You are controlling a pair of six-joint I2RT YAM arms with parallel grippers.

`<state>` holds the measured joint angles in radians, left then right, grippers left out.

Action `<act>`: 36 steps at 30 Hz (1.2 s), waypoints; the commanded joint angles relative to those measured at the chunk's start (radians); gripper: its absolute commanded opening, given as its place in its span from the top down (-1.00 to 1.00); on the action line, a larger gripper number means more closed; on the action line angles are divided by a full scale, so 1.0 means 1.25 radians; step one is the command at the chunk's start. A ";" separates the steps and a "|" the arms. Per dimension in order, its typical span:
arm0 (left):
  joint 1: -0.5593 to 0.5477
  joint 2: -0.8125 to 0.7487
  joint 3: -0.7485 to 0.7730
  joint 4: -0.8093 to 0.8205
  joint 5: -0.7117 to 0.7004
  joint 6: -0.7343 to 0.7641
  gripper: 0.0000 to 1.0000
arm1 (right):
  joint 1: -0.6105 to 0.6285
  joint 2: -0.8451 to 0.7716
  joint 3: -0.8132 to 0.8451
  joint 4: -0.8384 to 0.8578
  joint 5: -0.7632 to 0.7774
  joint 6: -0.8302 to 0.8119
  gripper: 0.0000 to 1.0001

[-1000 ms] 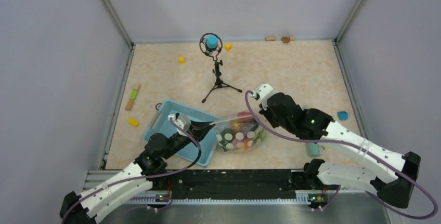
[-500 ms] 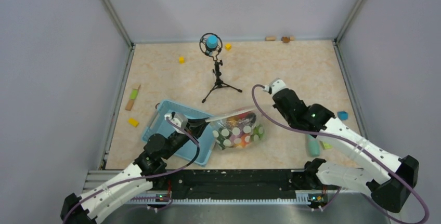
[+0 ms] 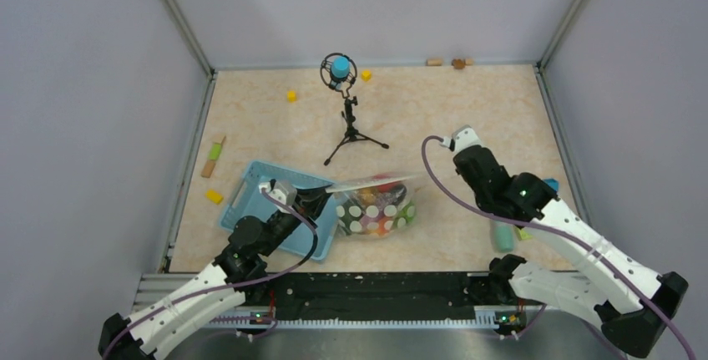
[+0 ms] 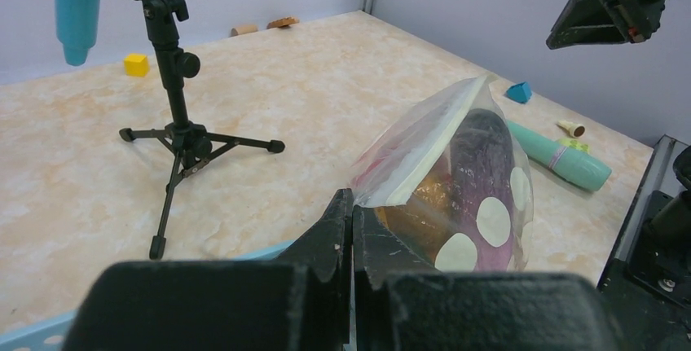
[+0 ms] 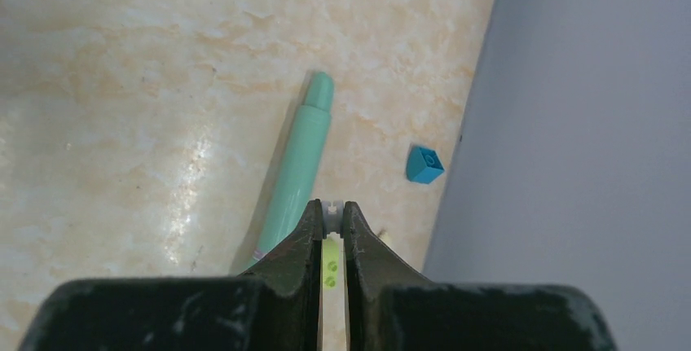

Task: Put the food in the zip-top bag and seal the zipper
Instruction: Zip the zipper food storage bag at the center of the board, then reset both arms

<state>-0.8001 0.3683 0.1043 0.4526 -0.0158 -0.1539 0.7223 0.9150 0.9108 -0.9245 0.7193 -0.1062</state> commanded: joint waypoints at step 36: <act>0.003 0.068 0.147 -0.054 0.129 -0.114 -0.95 | 0.000 -0.223 -0.145 0.426 -0.406 0.445 -0.58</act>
<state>-0.7994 0.4606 0.1833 0.4267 0.1299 -0.2256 0.7227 0.6724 0.7883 -0.4889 0.0963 0.4229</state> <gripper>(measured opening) 0.956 0.723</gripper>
